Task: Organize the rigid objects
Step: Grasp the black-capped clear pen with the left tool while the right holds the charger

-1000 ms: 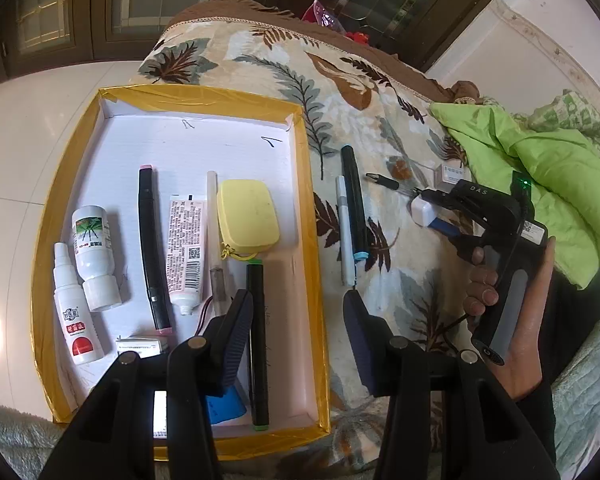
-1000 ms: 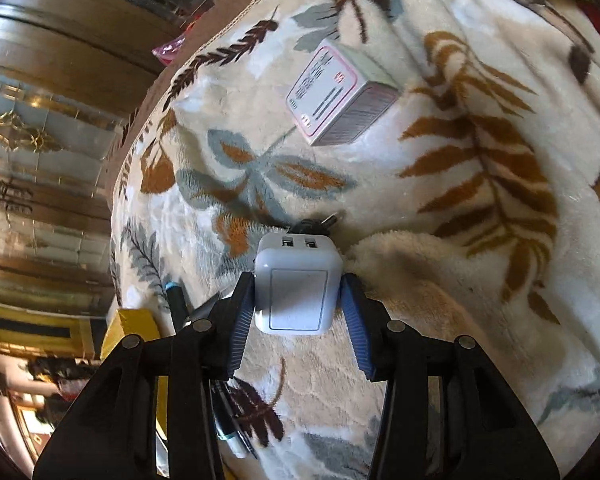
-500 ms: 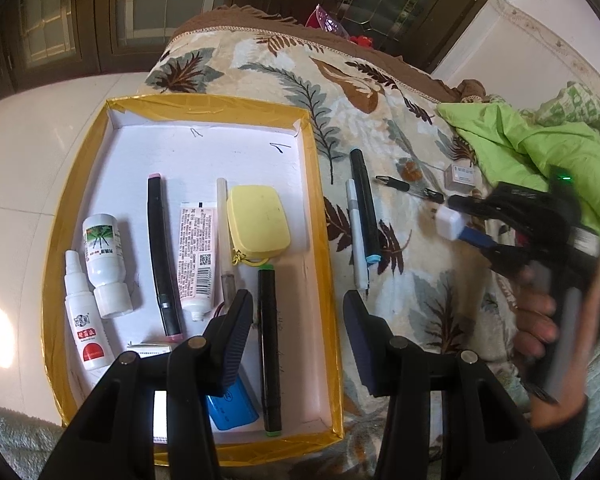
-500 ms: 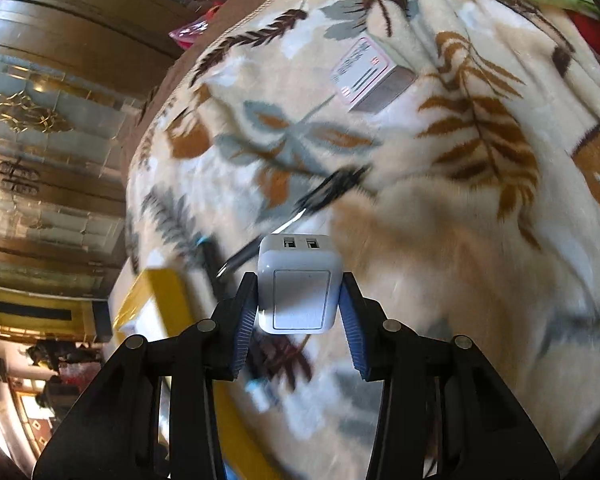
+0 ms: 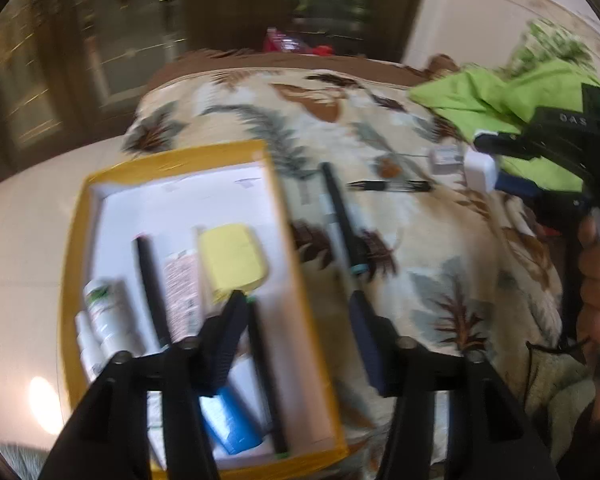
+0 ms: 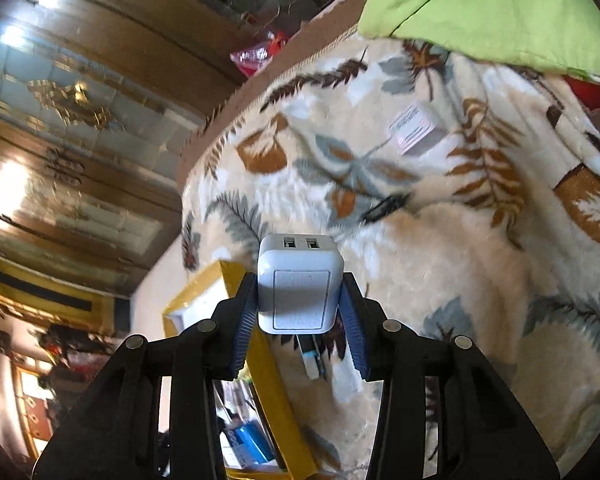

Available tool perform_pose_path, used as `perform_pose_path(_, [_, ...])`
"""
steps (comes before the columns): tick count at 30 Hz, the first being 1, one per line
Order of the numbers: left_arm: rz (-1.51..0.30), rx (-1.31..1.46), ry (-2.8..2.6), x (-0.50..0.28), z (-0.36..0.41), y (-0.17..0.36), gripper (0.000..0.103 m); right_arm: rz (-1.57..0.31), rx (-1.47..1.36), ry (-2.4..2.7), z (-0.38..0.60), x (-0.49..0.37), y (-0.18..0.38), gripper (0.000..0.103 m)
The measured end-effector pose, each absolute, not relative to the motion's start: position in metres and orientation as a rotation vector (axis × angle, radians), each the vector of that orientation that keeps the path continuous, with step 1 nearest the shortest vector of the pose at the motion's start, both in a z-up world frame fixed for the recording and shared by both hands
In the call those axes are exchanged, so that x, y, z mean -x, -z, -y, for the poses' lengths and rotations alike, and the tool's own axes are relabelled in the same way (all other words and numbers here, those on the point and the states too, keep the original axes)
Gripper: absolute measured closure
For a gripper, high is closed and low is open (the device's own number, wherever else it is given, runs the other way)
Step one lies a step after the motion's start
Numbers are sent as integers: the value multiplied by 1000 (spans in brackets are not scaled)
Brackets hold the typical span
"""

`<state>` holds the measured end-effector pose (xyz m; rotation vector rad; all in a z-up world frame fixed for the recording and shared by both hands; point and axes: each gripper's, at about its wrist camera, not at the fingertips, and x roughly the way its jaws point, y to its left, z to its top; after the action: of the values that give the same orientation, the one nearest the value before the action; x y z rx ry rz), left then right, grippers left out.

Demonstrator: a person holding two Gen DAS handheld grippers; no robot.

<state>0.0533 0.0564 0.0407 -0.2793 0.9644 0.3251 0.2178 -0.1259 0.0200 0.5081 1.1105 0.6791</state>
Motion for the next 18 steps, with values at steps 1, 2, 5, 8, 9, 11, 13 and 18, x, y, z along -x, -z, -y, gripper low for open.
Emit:
perform_pose_path(1, [-962, 262, -316, -59, -53, -41, 42, -1102, -514, -668, 132, -221, -21, 63])
perform_pose_path(2, [-959, 238, -303, -68, -48, -42, 41, -1094, -515, -650, 139, -225, -22, 63])
perform_pose_path(5, [-959, 193, -244, -102, -33, -40, 39, -1089, -558, -620, 158, -237, -19, 62])
perform_pose_path(8, [-973, 143, -208, -139, -23, -35, 39, -1111, -626, -619, 174, -247, -9, 62])
perform_pose_path(9, [-978, 114, -210, -151, -20, -32, 39, -1118, -640, -613, 178, -249, -6, 62])
perform_pose_path(11, [-992, 61, -215, -173, -14, -24, 39, -1118, -669, -601, 186, -253, 0, 62])
perform_pose_path(13, [-1006, -19, -223, -195, -6, -12, 39, -1118, -696, -583, 195, -259, 7, 62])
perform_pose_path(18, [-1060, -102, -211, -230, 3, 22, 39, -1135, -775, -569, 212, -273, 26, 62])
